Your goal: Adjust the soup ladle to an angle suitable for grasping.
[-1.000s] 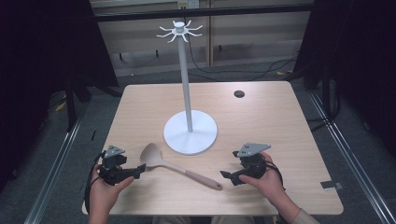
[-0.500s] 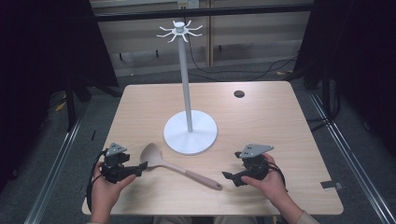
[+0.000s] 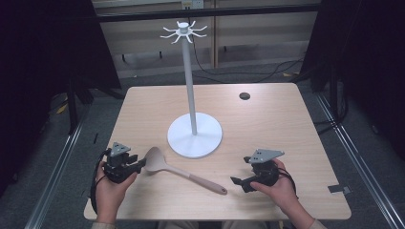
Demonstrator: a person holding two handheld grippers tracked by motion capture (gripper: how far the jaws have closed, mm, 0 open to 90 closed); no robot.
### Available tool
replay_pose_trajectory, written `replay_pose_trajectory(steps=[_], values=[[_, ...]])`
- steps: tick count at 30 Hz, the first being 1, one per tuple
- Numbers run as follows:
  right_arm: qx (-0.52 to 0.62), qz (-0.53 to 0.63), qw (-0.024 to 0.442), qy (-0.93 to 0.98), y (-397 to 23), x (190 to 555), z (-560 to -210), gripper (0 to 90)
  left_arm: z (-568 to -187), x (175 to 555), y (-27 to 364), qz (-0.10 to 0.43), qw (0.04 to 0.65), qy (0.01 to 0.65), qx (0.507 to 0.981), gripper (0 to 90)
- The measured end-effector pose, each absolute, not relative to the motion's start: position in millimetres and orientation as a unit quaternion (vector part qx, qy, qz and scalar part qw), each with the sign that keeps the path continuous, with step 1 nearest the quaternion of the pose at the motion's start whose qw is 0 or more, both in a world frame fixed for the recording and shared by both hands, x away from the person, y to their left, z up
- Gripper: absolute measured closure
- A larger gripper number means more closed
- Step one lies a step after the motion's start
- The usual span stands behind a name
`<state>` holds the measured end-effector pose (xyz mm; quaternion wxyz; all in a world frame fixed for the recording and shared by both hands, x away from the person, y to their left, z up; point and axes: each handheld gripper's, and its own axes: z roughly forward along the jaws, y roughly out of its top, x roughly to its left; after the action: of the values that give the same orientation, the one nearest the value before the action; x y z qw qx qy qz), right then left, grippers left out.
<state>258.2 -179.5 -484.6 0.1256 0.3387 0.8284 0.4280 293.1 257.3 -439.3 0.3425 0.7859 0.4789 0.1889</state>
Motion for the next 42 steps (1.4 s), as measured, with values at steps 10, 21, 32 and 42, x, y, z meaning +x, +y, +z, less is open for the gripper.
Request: replay_pose_trajectory(steps=[10, 21, 32, 42], values=[[0.345, 0.427, 0.128, 0.826, -184.9, 254.5, -484.5, 11.1, -444.1, 301.7, 254.5, 0.189, 0.341, 0.488, 0.781, 67.3], [0.348, 0.427, 0.131, 0.824, -187.7, 252.1, -483.6, 11.1, -459.2, 312.7, 251.0, 0.163, 0.328, 0.495, 0.788, 69.5], [0.346, 0.43, 0.131, 0.824, -186.9, 252.1, -482.0, 11.1, -457.9, 308.8, 238.6, 0.15, 0.304, 0.515, 0.788, 78.4], [0.345, 0.434, 0.136, 0.821, -187.8, 252.1, -478.3, 11.0, -457.9, 303.1, 220.9, 0.147, 0.309, 0.515, 0.786, 78.4]])
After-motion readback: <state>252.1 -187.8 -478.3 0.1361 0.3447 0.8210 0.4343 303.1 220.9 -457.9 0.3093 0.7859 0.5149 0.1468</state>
